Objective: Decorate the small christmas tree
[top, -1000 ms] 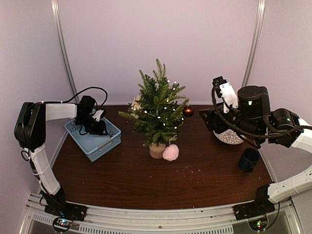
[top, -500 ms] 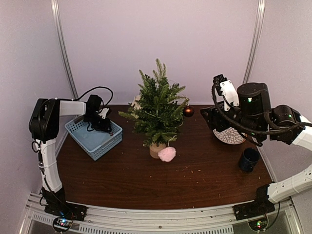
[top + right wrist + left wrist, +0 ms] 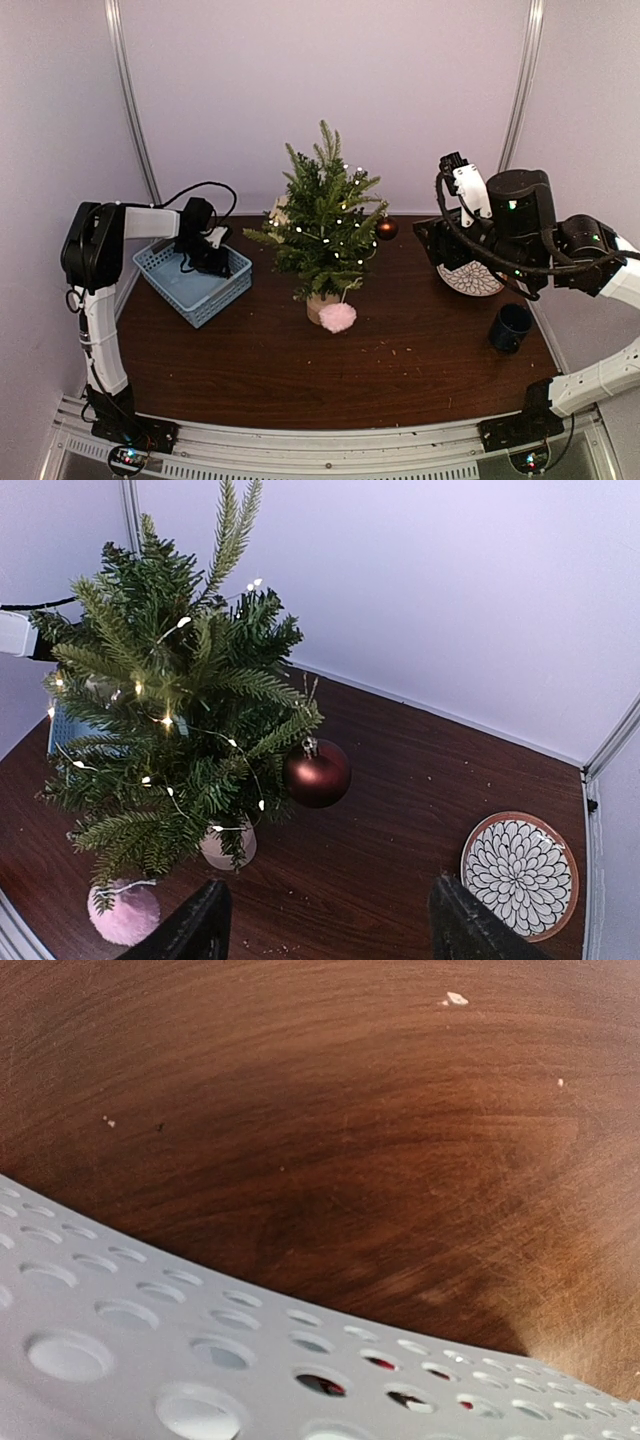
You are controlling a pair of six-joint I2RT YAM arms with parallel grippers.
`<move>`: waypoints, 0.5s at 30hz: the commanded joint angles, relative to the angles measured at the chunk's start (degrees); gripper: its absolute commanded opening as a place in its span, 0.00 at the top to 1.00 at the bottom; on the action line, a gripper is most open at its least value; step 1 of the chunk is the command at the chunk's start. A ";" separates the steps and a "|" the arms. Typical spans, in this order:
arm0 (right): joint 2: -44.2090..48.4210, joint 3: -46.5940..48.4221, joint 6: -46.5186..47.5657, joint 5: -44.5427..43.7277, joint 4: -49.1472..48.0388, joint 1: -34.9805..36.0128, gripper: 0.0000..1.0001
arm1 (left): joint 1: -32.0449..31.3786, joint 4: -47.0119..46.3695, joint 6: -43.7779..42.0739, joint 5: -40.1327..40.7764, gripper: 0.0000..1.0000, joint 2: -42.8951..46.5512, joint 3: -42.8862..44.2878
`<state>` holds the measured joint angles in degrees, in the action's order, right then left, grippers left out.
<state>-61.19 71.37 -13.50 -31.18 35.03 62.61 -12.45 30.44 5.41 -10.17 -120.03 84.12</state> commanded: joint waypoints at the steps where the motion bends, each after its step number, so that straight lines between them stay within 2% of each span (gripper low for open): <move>1: 0.02 1.08 -0.13 -1.09 0.30 -0.21 0.29 | -0.25 2.97 0.26 2.60 0.76 -0.98 1.87; 3: 0.17 1.26 -0.13 -0.97 0.69 -0.21 0.29 | -0.30 4.16 -0.06 3.46 0.74 -1.55 2.79; 5: 0.40 1.39 -0.12 -1.07 1.00 -0.20 0.29 | -0.30 5.06 -0.36 4.13 0.66 -1.50 2.79; 7: 0.81 1.28 -0.20 -1.14 1.13 -0.25 0.29 | -0.30 5.39 -0.40 4.51 0.64 -1.08 1.92; 15: 0.69 1.26 0.37 -0.59 0.27 -0.21 0.29 | -0.99 4.43 0.90 4.01 0.87 0.35 -0.74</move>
<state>-61.12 71.37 -13.47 -31.16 35.38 62.61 -12.64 34.11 5.76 -6.48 -120.16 84.93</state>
